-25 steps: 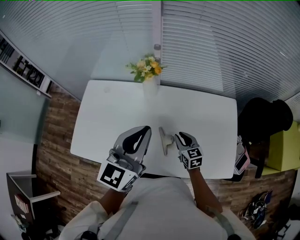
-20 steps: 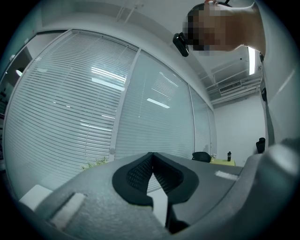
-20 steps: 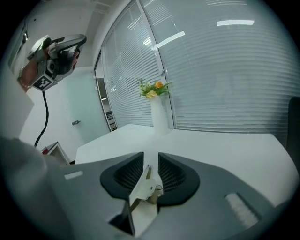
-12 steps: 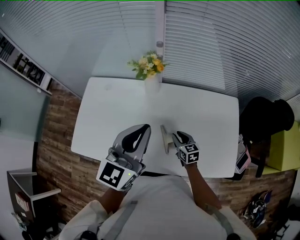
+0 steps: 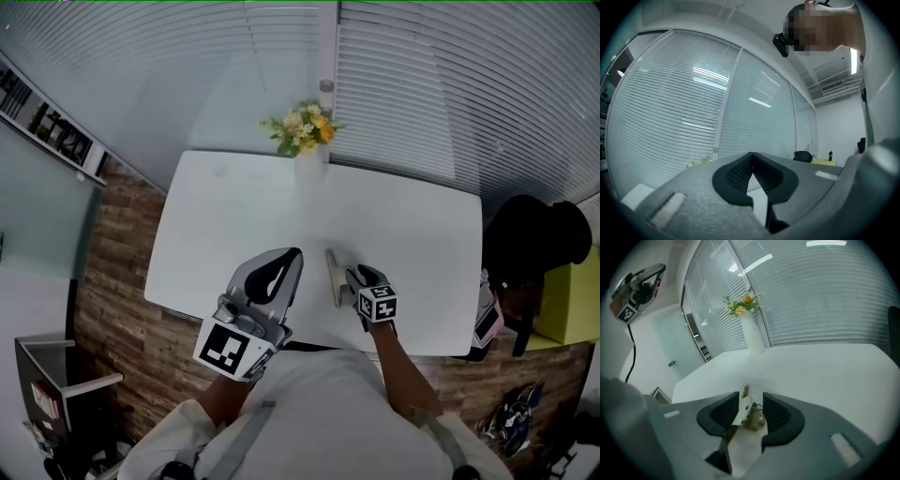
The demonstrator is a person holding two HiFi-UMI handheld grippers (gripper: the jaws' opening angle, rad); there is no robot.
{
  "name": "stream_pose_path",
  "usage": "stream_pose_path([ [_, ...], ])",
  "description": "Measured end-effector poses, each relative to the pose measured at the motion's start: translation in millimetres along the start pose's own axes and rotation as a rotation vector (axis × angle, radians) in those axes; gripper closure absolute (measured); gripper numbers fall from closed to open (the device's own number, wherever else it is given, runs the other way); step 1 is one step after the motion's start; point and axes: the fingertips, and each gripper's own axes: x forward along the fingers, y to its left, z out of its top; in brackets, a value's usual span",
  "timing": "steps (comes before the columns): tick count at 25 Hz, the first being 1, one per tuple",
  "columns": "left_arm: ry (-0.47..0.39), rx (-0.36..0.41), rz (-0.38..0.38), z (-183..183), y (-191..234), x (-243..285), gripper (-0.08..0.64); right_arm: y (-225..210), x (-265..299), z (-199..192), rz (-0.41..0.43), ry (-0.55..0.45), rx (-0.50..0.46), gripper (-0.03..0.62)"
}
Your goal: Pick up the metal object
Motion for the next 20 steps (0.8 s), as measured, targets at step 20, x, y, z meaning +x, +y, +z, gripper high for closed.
stream_pose_path([
  [20, 0.013, 0.002, 0.037, -2, 8, -7, 0.554, 7, 22, -22, 0.072, 0.048, 0.073, 0.456],
])
